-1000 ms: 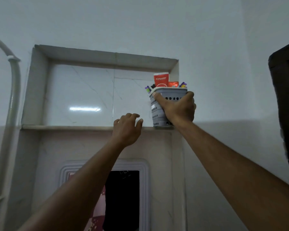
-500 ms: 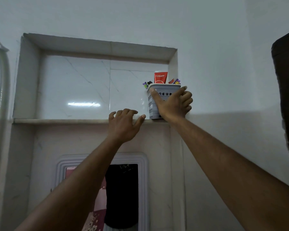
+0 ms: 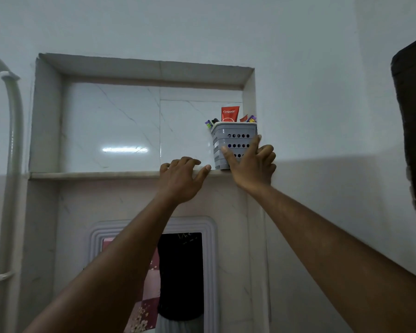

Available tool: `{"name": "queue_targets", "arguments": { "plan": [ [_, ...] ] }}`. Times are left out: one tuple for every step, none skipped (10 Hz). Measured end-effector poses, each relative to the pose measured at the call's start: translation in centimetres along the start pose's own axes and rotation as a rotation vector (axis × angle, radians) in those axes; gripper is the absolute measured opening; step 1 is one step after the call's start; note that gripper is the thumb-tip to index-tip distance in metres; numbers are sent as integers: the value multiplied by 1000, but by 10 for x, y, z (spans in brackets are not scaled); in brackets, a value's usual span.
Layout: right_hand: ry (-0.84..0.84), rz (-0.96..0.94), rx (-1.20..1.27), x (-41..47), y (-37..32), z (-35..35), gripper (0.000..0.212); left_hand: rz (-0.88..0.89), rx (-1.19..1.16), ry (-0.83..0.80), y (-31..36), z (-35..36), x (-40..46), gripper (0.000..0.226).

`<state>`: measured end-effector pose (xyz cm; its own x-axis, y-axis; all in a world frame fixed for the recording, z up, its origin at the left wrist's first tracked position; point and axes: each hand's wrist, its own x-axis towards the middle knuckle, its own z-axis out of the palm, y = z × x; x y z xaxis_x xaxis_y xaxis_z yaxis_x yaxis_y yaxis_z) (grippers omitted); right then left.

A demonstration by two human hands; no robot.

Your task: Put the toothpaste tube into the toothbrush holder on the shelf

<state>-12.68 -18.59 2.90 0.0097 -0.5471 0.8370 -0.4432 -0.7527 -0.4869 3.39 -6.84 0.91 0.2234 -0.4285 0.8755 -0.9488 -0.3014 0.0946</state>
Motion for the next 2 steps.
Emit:
{"name": "queue_targets", "arguments": {
  "plan": [
    [100,-34,151,-11,7,-7,94,-6,-138,9,2,-10,-7,60],
    [133,-96,341,-28,16,-19,73,-9,-254,98,13,-25,-24,59]
  ]
}}
